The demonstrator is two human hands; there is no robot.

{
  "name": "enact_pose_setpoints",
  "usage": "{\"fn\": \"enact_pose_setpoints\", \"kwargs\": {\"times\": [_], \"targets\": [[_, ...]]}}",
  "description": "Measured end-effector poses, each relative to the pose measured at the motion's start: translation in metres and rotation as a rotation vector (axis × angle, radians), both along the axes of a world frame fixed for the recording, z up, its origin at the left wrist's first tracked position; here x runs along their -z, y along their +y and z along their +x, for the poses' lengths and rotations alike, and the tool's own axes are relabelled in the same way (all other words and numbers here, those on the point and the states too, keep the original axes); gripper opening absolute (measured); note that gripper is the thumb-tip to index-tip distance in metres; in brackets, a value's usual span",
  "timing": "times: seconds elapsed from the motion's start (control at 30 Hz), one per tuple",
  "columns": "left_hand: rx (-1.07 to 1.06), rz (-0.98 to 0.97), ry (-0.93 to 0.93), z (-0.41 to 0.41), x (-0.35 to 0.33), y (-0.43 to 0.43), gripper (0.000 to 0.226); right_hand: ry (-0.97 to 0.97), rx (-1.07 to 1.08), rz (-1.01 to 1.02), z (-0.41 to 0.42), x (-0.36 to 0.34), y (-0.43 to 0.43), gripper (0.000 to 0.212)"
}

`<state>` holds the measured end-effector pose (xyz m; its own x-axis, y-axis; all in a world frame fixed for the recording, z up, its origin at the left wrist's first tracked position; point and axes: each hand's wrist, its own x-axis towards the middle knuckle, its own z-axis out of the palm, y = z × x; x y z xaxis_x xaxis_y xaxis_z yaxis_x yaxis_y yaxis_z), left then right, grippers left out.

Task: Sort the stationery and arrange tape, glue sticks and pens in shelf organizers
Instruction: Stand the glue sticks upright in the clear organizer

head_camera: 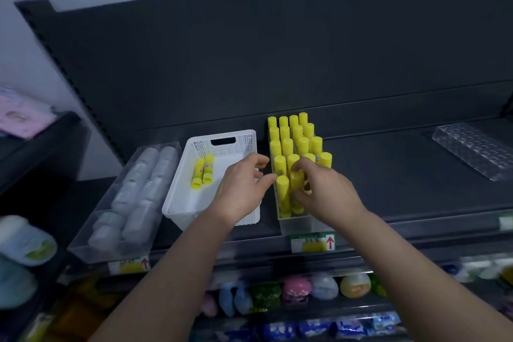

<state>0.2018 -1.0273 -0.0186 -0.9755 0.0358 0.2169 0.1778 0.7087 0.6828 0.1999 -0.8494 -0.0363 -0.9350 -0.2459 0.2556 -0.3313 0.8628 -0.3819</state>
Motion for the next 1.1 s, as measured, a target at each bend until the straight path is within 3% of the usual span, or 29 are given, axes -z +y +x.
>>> {"fn": "enact_pose_setpoints", "kwargs": {"times": [0.1,0.2,0.3,0.4,0.73,1.1], "targets": [[-0.055,0.007,-0.004,0.004,0.001,-0.007,0.031,-0.035,0.011,0.072,-0.001,0.005,0.001,0.041],[-0.117,0.016,0.013,0.005,0.001,-0.017,0.027,0.132,0.039,0.049,0.001,-0.003,0.0,0.047],[-0.185,0.012,0.028,0.003,-0.001,-0.031,0.025,0.299,0.009,0.003,0.0,-0.018,-0.014,0.038],[-0.27,-0.073,0.021,-0.003,-0.003,-0.054,0.025,0.327,-0.035,0.049,-0.006,-0.027,-0.037,0.026],[-0.368,-0.242,-0.102,-0.034,0.008,-0.152,0.029,0.132,-0.082,0.127,-0.042,-0.006,-0.123,0.023],[-0.188,-0.229,-0.084,-0.092,0.02,-0.2,0.029,-0.162,0.024,0.195,-0.134,0.028,-0.219,0.026]]}}
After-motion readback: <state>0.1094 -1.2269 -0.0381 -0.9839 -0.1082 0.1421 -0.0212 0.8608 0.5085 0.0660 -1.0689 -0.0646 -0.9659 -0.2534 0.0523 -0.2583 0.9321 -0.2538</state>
